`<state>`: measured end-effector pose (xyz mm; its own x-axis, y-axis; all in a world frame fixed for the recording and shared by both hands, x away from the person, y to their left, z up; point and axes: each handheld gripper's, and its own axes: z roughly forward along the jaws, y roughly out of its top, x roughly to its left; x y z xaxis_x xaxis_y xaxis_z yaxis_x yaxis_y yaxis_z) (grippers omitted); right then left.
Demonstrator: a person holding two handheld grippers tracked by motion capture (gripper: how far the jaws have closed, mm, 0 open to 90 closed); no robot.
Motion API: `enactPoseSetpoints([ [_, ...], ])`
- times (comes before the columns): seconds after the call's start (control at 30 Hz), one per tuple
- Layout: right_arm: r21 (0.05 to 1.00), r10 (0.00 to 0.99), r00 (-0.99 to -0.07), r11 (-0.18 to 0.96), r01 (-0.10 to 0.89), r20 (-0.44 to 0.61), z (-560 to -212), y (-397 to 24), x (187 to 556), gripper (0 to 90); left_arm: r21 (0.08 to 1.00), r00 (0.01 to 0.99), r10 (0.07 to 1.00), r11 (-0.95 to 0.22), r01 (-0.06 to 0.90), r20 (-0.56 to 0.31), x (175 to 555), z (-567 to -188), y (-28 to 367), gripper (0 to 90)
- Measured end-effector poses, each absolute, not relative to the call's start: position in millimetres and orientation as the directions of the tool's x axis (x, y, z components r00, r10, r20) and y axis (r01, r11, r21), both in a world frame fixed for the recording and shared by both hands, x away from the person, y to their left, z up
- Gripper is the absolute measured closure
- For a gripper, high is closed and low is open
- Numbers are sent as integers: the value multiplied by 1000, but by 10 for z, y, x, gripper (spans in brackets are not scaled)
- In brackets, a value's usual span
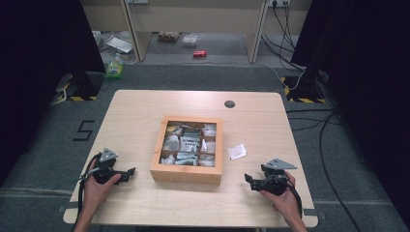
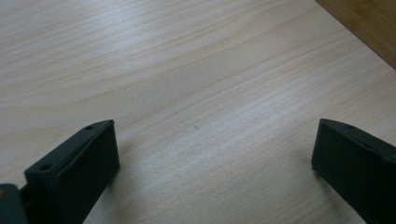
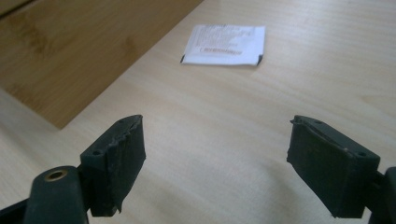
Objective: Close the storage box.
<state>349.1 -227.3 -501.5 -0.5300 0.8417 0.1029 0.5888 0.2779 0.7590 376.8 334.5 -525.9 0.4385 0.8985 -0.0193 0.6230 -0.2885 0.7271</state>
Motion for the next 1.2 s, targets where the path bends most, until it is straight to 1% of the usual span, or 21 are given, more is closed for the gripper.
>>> enactPoseSetpoints([
  [0.07, 754, 838, -541, 311, 579, 70, -5027, -2253, 3485, 191, 727, 439, 899, -289, 623, -19, 3768, -5259, 3345, 0],
  [0.27, 738, 830, -558, 363, 569, 22, -5069, -2208, 3482, 183, 727, 438, 899, -288, 623, -19, 3768, -5259, 3345, 0],
  [0.37, 713, 824, -566, 381, 589, 28, -5128, -2195, 3490, 154, 727, 439, 899, -288, 623, -19, 3768, -5259, 3345, 0],
  [0.43, 715, 815, -580, 412, 565, -11, -5156, -2183, 3482, 141, 727, 438, 899, -288, 623, -19, 3768, -5259, 3345, 0],
  [0.73, 706, 805, -593, 422, 568, -3, -5161, -2162, 3487, 92, 727, 438, 899, -288, 623, -18, 3766, -5259, 3345, 0],
  [1.2, 707, 798, -603, 430, 562, -6, -5165, -2159, 3500, 78, 727, 438, 899, -288, 623, -18, 3765, -5259, 3345, 0],
])
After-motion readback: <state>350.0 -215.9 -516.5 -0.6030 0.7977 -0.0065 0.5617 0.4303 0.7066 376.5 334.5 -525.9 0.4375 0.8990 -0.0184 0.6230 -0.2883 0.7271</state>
